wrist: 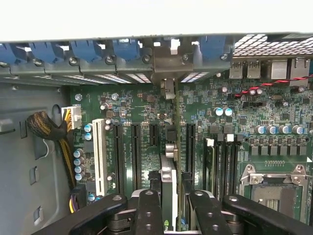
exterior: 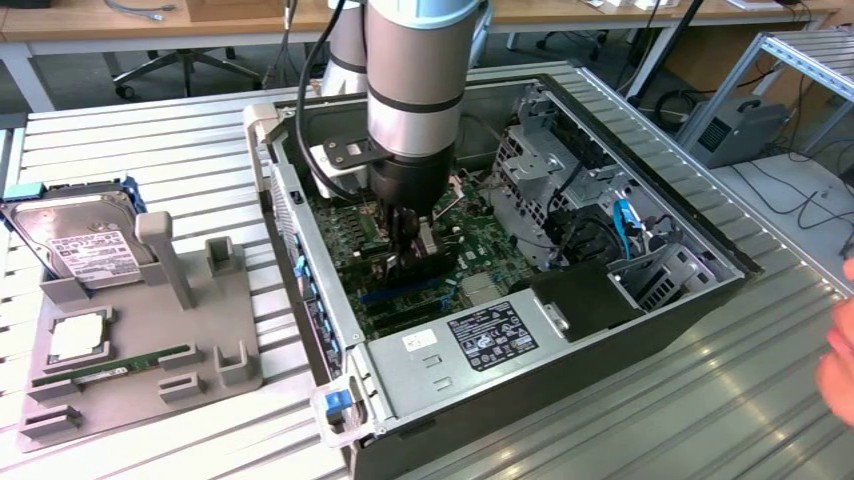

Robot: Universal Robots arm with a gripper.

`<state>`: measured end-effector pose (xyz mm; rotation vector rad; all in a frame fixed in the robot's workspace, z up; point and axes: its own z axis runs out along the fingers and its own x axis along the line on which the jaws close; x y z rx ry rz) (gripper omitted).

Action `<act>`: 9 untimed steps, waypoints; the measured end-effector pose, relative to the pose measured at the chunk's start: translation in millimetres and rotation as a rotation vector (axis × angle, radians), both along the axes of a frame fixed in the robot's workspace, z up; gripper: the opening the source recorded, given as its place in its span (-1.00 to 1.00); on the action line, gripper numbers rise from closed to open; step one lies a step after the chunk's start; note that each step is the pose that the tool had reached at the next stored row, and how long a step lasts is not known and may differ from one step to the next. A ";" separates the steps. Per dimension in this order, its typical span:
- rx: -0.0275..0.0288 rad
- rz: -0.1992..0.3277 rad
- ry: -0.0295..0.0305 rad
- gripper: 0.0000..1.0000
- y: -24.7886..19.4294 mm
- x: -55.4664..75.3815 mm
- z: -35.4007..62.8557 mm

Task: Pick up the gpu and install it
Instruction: 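Insert the gpu into the slot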

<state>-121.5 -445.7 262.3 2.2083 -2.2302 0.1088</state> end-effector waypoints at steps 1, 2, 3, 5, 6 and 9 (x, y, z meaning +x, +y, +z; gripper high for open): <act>0.0000 0.000 -0.0001 -0.46 0.0 0.0 -0.5; 0.0002 0.000 -0.0002 -0.46 0.1 0.0 -0.9; 0.0002 0.000 -0.0003 -0.46 0.1 0.0 -1.4; 0.0000 0.000 -0.0001 -0.46 0.1 0.0 -2.3; -0.0002 0.000 0.0000 -0.46 0.1 0.0 -2.6; 0.0000 0.000 0.0000 -0.46 0.1 0.0 -3.4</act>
